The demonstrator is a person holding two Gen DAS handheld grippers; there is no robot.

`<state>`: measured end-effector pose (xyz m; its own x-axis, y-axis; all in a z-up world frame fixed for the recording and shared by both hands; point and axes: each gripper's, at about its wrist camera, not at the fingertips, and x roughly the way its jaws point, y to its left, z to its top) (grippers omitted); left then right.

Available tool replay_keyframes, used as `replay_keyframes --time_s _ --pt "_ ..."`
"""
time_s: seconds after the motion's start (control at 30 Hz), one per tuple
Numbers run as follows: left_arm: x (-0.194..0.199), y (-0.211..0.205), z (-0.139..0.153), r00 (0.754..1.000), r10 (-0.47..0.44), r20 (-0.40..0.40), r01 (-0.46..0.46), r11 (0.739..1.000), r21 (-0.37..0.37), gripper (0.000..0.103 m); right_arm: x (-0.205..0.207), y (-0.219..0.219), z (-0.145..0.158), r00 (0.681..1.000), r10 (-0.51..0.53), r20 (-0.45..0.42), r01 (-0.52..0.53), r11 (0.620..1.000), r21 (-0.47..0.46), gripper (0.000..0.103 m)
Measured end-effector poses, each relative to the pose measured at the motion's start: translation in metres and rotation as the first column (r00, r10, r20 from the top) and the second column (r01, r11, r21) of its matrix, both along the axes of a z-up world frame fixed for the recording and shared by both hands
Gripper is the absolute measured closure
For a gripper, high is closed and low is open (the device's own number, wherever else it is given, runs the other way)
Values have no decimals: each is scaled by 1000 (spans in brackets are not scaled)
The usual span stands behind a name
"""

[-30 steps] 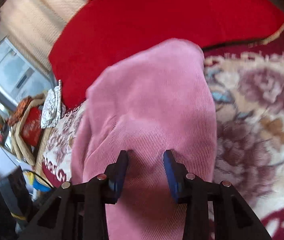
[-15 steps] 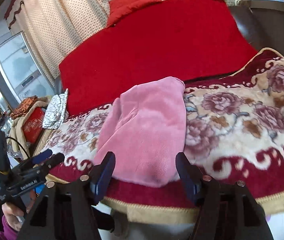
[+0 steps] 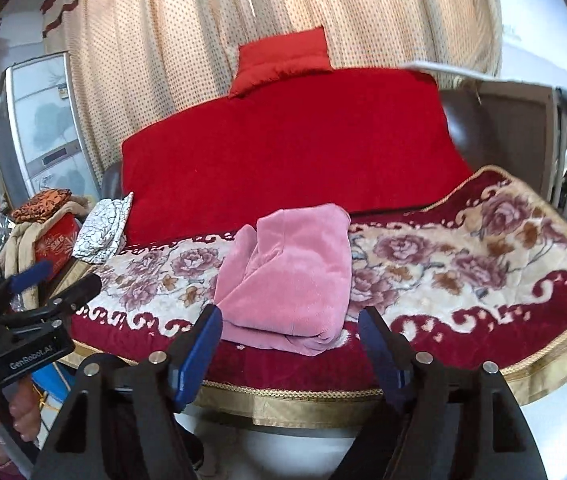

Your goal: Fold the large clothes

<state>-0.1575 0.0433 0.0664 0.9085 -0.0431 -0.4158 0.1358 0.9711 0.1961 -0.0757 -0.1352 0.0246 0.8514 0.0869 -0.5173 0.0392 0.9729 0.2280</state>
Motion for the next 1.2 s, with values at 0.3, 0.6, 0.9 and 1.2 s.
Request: replay_keyframes --time_s 0.3,0.6,0.9,1.2 --pt "-12 3 12 999 0 35 1 1000 -14 5 -11 11 7 1000 -15 22 15 1000 -15 28" --pt "-24 -3 18 997 -3 71 3 1000 1 5 -20 5 14 998 -45 53 46 999 -3 28" --pt "-29 -6 23 997 -12 80 12 1000 1 5 -24 -1 19 996 -52 70 52 999 9 28" --pt "-34 -3 27 995 5 98 -5 1000 -3 5 -27 2 25 995 -50 83 50 999 -6 28"
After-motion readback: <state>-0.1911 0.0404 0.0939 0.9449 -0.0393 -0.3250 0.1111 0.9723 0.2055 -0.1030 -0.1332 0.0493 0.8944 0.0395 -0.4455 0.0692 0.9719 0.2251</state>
